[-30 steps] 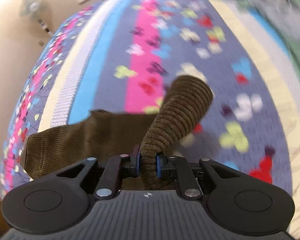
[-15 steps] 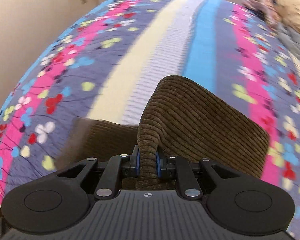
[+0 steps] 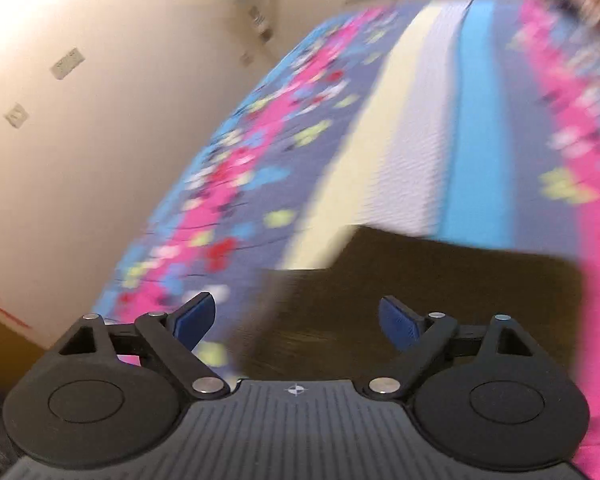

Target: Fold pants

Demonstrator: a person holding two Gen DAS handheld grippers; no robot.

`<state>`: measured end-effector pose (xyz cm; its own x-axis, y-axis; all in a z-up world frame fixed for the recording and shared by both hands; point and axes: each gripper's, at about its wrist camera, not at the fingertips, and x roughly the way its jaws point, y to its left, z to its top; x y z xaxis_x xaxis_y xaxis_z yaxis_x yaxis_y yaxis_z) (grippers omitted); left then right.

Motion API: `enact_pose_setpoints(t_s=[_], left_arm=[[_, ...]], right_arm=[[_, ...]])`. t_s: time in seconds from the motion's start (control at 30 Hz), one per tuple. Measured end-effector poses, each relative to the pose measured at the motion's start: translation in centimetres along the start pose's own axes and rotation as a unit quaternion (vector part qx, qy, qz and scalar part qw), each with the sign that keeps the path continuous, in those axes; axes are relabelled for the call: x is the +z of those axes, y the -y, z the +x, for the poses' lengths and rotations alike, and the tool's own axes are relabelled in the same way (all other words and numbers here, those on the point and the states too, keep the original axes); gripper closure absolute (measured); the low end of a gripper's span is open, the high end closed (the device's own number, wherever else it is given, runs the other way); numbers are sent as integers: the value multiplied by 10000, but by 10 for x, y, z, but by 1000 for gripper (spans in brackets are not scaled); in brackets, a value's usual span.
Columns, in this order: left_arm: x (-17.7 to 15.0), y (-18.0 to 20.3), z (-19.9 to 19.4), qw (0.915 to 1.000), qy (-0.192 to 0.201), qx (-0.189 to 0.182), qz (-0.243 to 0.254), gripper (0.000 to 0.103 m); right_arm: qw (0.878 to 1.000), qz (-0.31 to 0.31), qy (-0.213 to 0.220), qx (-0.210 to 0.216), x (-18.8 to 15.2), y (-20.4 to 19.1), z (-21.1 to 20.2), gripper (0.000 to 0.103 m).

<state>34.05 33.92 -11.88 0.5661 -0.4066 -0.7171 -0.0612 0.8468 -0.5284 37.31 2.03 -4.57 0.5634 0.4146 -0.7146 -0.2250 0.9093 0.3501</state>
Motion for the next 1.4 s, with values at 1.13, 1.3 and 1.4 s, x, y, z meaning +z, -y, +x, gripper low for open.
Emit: enact_pose_setpoints(t_s=[1.13,1.3,1.4], left_arm=[[14,-38,107,9980,-627,84,-11,55],[-1,-24,70,9895,44,918,1111,19],[-5,-17,60,9901,-56,1018,961,21]], right_arm=[[9926,447,950,-614,-133,45,0,17],[9942,-533,372,-855,-161,23,36,15],[9795,-1342,853,-1237,-195,8,52,15]])
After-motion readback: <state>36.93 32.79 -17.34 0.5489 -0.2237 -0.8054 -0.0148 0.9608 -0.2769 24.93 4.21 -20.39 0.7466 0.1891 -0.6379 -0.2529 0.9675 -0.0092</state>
